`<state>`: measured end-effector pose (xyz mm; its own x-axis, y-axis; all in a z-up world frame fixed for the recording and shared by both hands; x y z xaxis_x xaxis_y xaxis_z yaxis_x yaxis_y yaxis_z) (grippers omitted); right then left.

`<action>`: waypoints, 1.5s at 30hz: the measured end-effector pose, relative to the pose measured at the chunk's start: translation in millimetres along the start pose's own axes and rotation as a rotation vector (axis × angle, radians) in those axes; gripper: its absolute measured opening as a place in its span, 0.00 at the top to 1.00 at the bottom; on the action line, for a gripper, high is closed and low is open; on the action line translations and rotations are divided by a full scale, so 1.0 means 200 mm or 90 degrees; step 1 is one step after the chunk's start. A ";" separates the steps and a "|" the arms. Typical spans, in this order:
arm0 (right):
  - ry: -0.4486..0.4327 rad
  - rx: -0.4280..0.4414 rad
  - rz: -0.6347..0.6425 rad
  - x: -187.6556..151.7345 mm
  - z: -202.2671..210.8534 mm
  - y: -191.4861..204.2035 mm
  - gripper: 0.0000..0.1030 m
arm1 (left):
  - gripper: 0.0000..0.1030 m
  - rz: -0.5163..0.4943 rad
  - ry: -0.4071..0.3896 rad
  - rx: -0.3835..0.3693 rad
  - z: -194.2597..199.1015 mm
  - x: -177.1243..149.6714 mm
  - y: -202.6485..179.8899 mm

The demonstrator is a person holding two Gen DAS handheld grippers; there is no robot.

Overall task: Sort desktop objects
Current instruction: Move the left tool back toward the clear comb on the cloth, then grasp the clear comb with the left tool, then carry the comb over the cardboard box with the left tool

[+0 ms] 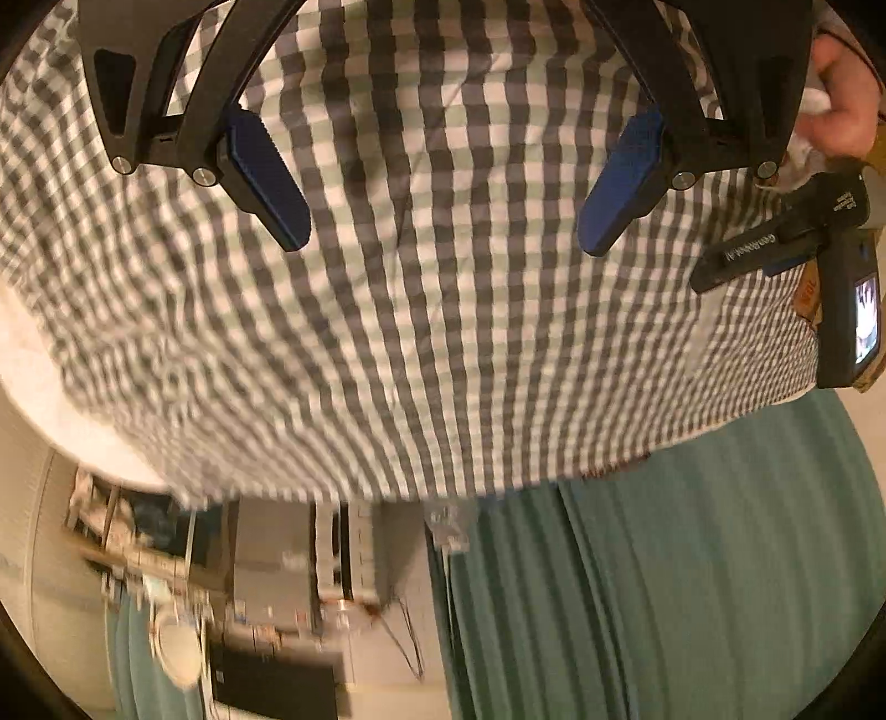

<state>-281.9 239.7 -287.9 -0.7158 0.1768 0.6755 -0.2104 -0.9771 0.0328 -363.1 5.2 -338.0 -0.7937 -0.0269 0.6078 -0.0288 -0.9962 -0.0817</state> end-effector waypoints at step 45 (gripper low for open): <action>-0.130 0.079 0.106 0.08 1.39 0.89 0.05 | 0.75 0.005 -0.154 -0.072 1.70 0.13 0.61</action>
<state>-146.0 36.3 -65.8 -0.5820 -0.0032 0.8132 -0.0085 -0.9999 -0.0100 -181.3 -144.7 -62.9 -0.6265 -0.0674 0.7765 -0.1020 -0.9806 -0.1675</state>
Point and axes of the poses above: each gripper's, at about its wrist camera, not at the fingertips, and z roughly against the way its jaws point, y to its left, x to its top, the point moved 9 cm from there along -z, roughly the way its jaws point, and after that the axes turned 9 degrees about -x, right-handed, at the moved point
